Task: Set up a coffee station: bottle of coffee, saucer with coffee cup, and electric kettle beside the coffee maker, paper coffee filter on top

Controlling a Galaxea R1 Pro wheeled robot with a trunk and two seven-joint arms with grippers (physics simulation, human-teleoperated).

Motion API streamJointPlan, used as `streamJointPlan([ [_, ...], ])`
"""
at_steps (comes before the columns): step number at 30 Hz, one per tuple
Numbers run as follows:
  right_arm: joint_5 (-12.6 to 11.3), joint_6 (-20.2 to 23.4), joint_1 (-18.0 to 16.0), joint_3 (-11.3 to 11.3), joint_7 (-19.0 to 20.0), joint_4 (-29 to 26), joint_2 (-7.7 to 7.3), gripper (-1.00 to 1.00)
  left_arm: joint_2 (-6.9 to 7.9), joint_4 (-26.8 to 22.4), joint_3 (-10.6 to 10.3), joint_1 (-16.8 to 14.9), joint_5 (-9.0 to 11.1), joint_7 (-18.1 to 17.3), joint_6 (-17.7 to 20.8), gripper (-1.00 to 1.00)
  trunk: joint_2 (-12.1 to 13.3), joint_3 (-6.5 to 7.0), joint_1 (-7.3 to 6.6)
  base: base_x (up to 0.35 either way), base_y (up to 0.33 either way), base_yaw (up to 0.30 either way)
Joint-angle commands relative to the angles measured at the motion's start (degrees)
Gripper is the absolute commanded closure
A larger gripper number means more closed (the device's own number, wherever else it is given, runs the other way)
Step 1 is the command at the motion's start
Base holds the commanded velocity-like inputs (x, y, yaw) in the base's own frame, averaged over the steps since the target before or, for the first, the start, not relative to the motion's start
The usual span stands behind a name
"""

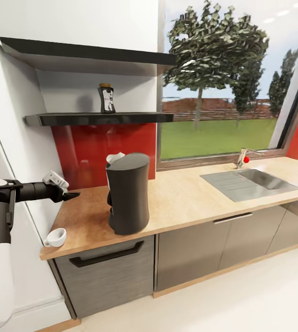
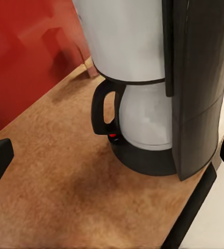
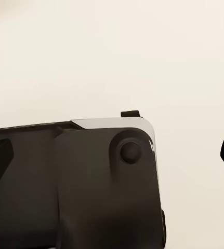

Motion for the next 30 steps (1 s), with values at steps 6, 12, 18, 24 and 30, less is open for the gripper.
streamJointPlan([
  [6,-0.5,-0.2,0.0,0.1,0.0,0.0,0.01,-1.0,-0.03,0.0,0.0,0.0,-0.3,-0.2,0.3,-1.0,0.0,-0.03,0.01,-0.191,-0.181,0.032],
  [12,-0.5,-0.2,0.0,0.1,0.0,0.0,0.01,-1.0,-0.03,0.0,0.0,0.0,-0.3,-0.1,0.3,-1.0,0.0,-0.03,0.01,-0.071,-0.062,0.001],
  [18,-0.5,-0.2,0.0,0.1,0.0,0.0,0.01,-1.0,-0.05,0.0,0.0,0.0,-0.3,-0.1,0.3,-1.0,0.0,-0.03,0.01,-0.006,-0.005,0.0],
  [24,-0.5,-0.2,0.0,0.1,0.0,0.0,0.01,-1.0,-0.12,0.0,0.0,0.0,-0.2,-0.1,0.3,-1.0,0.0,-0.03,0.01,-0.017,-0.037,0.05],
  [30,-0.5,-0.2,0.0,0.1,0.0,0.0,0.01,-1.0,-0.15,0.3,0.0,0.6,-0.2,-0.1,0.3,-1.0,0.0,-0.03,0.01,-0.108,-0.167,0.169],
])
